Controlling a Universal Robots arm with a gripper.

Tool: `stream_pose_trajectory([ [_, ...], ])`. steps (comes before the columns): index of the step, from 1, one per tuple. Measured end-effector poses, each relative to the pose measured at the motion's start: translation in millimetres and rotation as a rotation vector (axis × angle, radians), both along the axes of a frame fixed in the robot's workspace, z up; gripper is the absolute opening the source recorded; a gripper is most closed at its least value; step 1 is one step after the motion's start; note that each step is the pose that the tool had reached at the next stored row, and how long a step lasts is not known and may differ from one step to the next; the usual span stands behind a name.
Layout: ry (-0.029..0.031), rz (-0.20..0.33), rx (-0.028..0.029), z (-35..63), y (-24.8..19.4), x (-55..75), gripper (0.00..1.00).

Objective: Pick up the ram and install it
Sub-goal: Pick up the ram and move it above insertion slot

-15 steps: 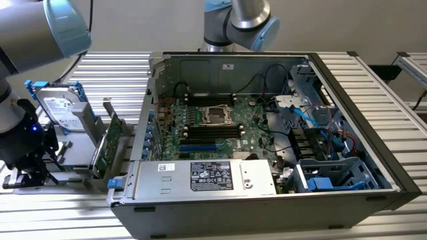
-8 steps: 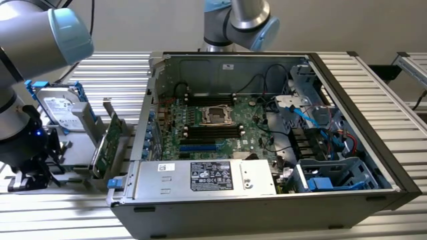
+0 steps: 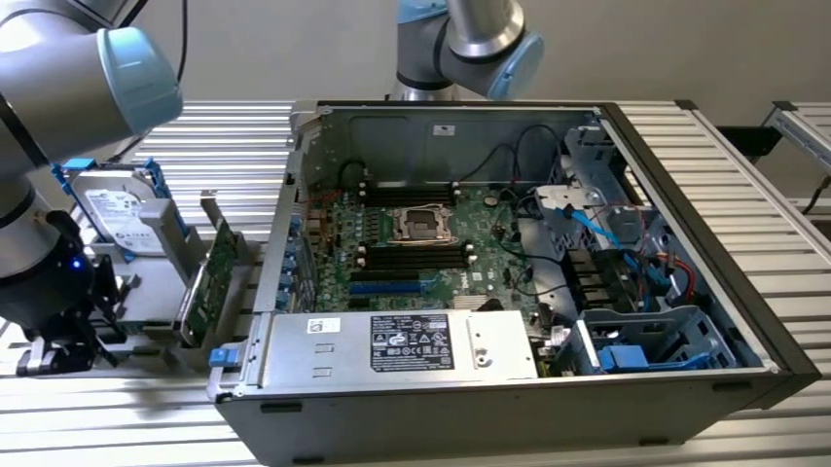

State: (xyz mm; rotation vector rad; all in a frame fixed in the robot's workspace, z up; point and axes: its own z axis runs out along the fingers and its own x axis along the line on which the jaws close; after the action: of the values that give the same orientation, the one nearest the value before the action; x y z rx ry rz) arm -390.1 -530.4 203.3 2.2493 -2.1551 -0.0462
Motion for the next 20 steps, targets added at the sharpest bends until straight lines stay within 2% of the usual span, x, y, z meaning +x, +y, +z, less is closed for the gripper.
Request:
stream_pose_trajectory([
  [3, 0.0002, 0.0, -0.0032, -1.1, 0.6, -0.1, 0.36],
  [7, -0.0003, 0.001, -0.0035, -1.4, 0.7, -0.4, 0.36],
  [10, -0.0037, 0.001, -0.0034, -2.5, 1.7, -1.6, 0.36],
  [20, -0.004, 0.001, -0.0035, -3.8, 1.9, -4.4, 0.36],
])
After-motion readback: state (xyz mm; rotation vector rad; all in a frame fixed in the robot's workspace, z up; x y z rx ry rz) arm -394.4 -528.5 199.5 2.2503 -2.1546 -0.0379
